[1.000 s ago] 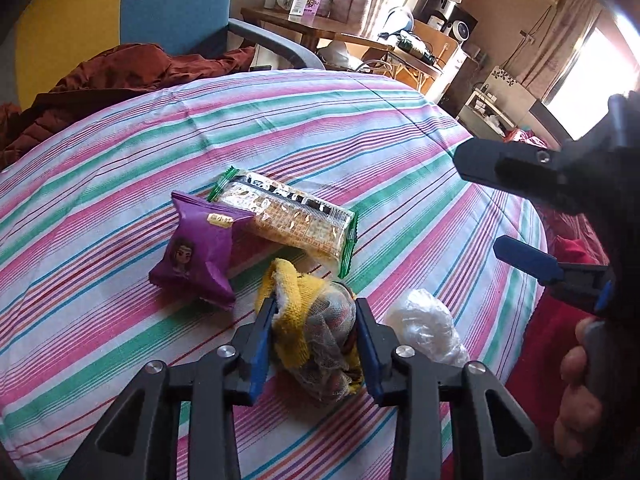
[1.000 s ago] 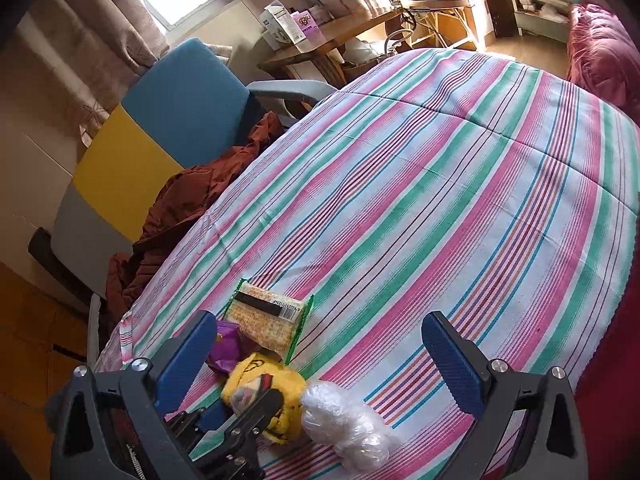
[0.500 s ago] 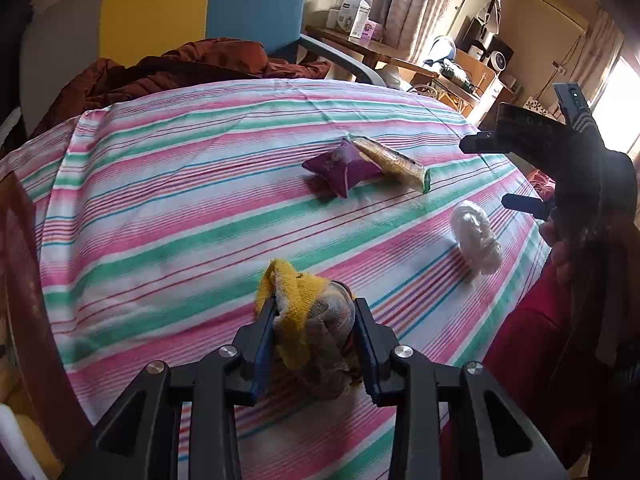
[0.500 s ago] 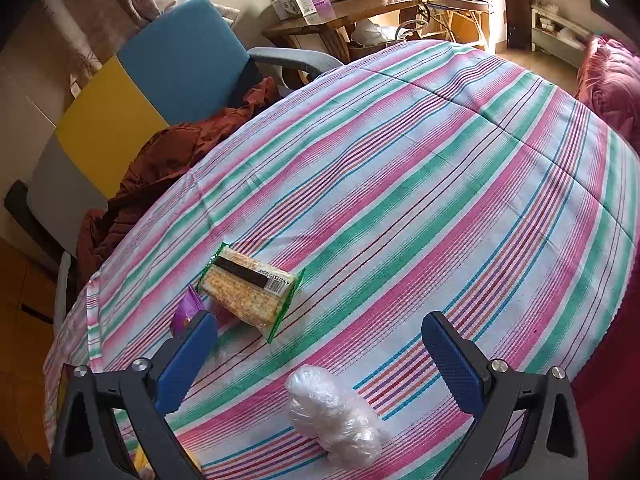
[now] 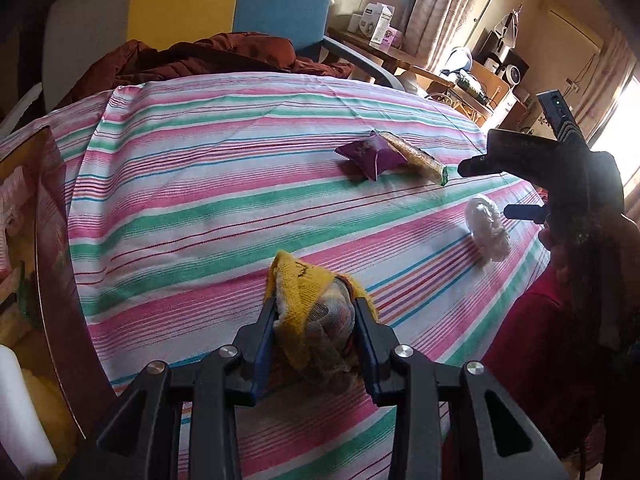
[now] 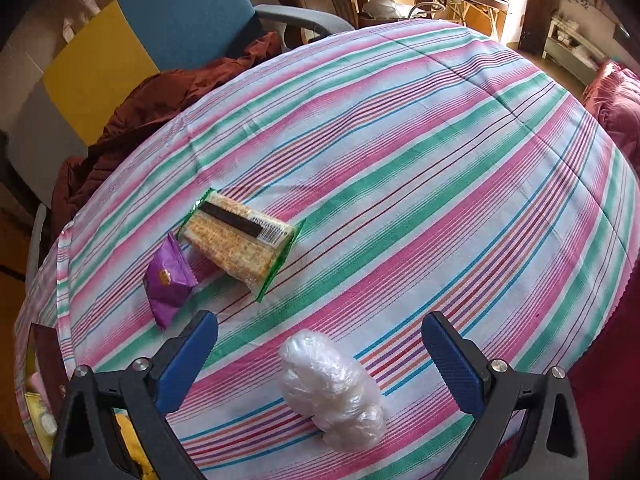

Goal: Organize objects
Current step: 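Grasp the yellow plush toy with the left gripper while the right grasps the clear plastic bundle, then carry the plush toy with the left gripper while the right carries the plastic bundle to the tray, then open both grippers to drop the plush toy and plastic bundle into the tray, then move both open grippers back to the purple sachet and cracker packet, then grasp the purple sachet with the left gripper while the right grasps the cracker packet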

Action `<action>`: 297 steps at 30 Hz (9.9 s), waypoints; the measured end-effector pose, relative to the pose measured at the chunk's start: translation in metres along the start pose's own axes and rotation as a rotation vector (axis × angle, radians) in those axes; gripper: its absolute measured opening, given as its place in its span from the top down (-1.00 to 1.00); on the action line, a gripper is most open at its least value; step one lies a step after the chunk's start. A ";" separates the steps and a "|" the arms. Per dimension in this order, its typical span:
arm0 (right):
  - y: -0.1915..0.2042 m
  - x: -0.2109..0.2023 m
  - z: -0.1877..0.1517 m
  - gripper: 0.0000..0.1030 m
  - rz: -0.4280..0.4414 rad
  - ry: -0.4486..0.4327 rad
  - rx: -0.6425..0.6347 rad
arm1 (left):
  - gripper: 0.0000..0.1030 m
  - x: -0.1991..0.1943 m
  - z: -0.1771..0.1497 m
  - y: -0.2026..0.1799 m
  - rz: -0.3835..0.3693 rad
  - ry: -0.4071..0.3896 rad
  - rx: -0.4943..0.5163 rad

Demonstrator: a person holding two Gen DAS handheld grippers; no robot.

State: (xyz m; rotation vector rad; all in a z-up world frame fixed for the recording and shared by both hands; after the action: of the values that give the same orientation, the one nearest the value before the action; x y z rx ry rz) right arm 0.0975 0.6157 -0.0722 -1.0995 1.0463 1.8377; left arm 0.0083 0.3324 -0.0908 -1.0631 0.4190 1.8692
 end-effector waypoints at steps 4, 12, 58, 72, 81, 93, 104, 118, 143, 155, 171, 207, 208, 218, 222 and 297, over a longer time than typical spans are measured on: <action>0.000 0.002 -0.011 -0.69 0.002 0.077 0.001 | 0.29 -0.001 -0.001 0.002 -0.008 0.002 -0.002; 0.013 0.009 -0.034 0.21 -0.119 0.120 -0.086 | 0.29 -0.001 -0.005 0.004 -0.016 -0.010 -0.009; 0.190 -0.089 -0.212 0.26 0.143 -0.303 -0.867 | 0.34 -0.179 -0.048 0.097 0.285 -0.267 -0.168; 0.270 -0.112 -0.276 0.25 0.267 -0.336 -1.032 | 0.34 -0.227 -0.091 0.169 0.430 -0.306 -0.335; 0.302 -0.110 -0.316 0.25 0.311 -0.327 -1.141 | 0.34 -0.242 -0.117 0.198 0.475 -0.297 -0.415; 0.309 -0.098 -0.315 0.24 0.349 -0.253 -1.093 | 0.34 -0.264 -0.141 0.230 0.511 -0.322 -0.493; 0.342 -0.085 -0.322 0.24 0.435 -0.128 -1.082 | 0.34 -0.261 -0.137 0.252 0.461 -0.329 -0.518; 0.362 -0.066 -0.327 0.24 0.452 -0.033 -1.053 | 0.25 -0.227 -0.113 0.266 0.421 -0.267 -0.475; 0.352 -0.082 -0.347 -0.80 0.530 -0.025 -1.042 | 0.06 -0.242 -0.137 0.235 0.651 -0.232 -0.486; 0.329 -0.101 -0.341 -0.94 0.504 -0.149 -1.025 | 0.06 -0.247 -0.136 0.205 0.683 -0.231 -0.423; 0.299 -0.101 -0.310 -0.99 0.457 -0.198 -0.947 | 0.06 -0.234 -0.125 0.177 0.640 -0.206 -0.348; 0.081 -0.043 0.001 -0.99 0.078 -0.239 -0.235 | 0.06 -0.172 -0.054 0.106 0.457 -0.158 -0.106; 0.073 -0.039 0.009 -0.99 0.065 -0.243 -0.206 | 0.06 -0.169 -0.050 0.102 0.450 -0.157 -0.093; 0.032 -0.009 0.030 -0.99 0.074 -0.155 -0.015 | 0.06 -0.115 0.005 0.047 0.334 -0.119 0.059; 0.028 -0.012 0.031 -0.99 0.098 -0.155 0.010 | 0.02 -0.088 0.032 0.020 0.271 -0.100 0.131; 0.108 0.062 -0.002 0.12 -0.028 0.144 -0.545 | 0.30 0.052 0.043 0.006 0.080 0.012 0.076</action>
State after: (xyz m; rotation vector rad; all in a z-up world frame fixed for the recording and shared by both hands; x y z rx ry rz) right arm -0.0188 0.5824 -0.1009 -1.5688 0.6063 2.1070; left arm -0.0286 0.3856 -0.1094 -1.0207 0.5427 1.9022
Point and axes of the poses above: each gripper's, at about its wrist camera, not at the fingertips, and x roughly the way its jaws point, y to its left, z to its top, the point moved 1 cm from there along x, roughly the way its jaws point, and after that the axes turned 12 degrees about x, right-handed, at the moved point
